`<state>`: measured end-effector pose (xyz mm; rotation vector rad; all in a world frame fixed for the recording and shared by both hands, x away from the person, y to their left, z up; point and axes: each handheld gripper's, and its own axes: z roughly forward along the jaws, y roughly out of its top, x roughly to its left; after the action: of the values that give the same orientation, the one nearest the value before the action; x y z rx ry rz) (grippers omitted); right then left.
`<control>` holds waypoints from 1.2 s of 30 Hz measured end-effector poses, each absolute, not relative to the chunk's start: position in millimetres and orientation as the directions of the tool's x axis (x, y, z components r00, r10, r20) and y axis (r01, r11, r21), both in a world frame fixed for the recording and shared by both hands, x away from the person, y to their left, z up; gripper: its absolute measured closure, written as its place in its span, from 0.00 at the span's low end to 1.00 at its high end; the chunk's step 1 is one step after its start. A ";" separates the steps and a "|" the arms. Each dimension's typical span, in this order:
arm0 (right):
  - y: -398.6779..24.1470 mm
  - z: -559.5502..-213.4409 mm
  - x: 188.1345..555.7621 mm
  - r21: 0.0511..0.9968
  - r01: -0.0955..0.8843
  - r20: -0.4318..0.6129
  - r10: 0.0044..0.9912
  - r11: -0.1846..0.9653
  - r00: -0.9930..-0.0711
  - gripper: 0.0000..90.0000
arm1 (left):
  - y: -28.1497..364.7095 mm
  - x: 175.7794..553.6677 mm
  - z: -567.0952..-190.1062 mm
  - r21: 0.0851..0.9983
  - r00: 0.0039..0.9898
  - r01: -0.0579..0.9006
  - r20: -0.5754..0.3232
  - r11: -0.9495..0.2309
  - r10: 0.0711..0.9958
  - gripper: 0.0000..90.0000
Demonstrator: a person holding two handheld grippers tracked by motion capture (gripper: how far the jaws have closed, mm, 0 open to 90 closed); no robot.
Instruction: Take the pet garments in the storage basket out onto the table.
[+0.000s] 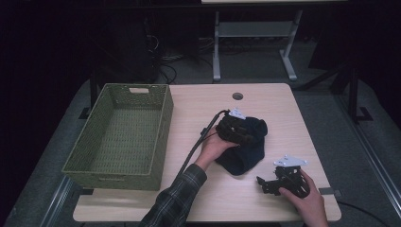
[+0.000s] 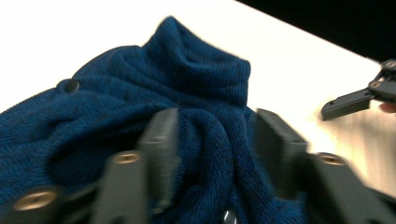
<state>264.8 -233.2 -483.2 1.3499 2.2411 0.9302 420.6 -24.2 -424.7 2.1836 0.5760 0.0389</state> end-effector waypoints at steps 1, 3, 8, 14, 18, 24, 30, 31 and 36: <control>-233.2 -483.1 264.8 0.696 0.640 0.027 0.878 0.326 -0.477 0.00 | -22.1 420.2 -421.5 0.760 0.891 0.386 -0.161 -0.522 0.424 0.44; -233.1 -483.1 264.8 0.697 0.641 0.029 0.879 0.323 -0.475 0.00 | -18.2 419.5 -416.1 0.760 0.888 0.395 -0.171 -0.517 0.428 0.33; -232.8 -483.0 264.6 0.695 0.644 0.033 0.880 0.320 -0.474 0.00 | -8.5 414.3 -405.0 0.758 0.887 0.390 -0.158 -0.523 0.433 0.18; -233.1 -483.0 264.8 0.696 0.641 0.028 0.879 0.324 -0.475 0.00 | 9.6 402.0 -391.5 0.779 0.883 0.366 -0.119 -0.509 0.453 0.14; -233.3 -483.2 264.9 0.696 0.639 0.027 0.878 0.326 -0.477 0.00 | 24.5 393.4 -389.3 0.778 0.880 0.366 -0.112 -0.510 0.461 0.14; -233.3 -483.2 264.9 0.696 0.639 0.027 0.878 0.327 -0.478 0.00 | 45.5 380.5 -389.4 0.781 0.870 0.367 -0.096 -0.505 0.483 0.15; -233.3 -483.2 264.9 0.696 0.639 0.027 0.878 0.326 -0.478 0.00 | 62.0 369.8 -392.6 0.777 0.854 0.381 -0.088 -0.501 0.513 0.15; -233.2 -483.1 264.8 0.696 0.640 0.028 0.879 0.325 -0.477 0.00 | 64.9 368.0 -393.4 0.775 0.854 0.381 -0.086 -0.504 0.514 0.15; -233.3 -483.2 264.9 0.697 0.639 0.027 0.878 0.327 -0.478 0.00 | 76.0 360.3 -398.6 0.777 0.841 0.396 -0.093 -0.489 0.533 0.15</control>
<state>264.9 -233.3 -483.2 1.3486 2.2419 0.9303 360.3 76.0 -398.6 2.1467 0.6751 0.1997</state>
